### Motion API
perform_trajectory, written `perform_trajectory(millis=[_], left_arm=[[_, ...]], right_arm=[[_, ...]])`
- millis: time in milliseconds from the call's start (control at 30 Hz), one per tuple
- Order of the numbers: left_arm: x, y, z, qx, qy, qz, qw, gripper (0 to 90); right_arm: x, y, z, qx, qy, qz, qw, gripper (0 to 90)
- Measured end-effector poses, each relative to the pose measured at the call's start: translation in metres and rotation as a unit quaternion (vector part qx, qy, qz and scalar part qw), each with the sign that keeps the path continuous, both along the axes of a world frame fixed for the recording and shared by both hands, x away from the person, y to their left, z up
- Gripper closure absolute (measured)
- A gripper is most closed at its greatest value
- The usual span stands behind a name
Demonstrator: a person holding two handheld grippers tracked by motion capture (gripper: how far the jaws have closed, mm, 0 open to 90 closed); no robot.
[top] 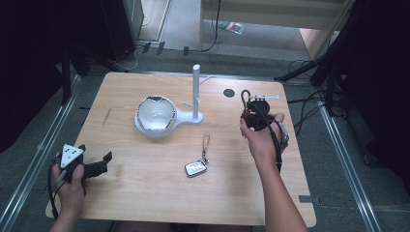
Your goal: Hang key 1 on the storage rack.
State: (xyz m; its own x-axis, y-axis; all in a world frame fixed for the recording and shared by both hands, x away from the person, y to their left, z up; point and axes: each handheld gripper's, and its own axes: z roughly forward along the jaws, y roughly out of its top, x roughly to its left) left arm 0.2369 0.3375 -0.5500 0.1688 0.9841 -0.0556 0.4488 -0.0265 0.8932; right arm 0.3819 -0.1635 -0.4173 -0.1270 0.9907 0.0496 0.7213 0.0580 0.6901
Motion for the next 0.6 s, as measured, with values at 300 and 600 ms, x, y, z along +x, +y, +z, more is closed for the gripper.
perform_trajectory(millis=[300,600], left_arm=[[0.000,0.000,0.000,0.000,0.000,0.000,1.0000,0.2],[0.000,0.000,0.000,-0.001,0.001,0.000,1.0000,0.2]], right_arm=[[-0.003,0.004,0.008,-0.004,-0.059,0.003,0.9982,73.2],[-0.004,0.012,0.011,-0.024,-0.108,0.012,0.9938,72.9]])
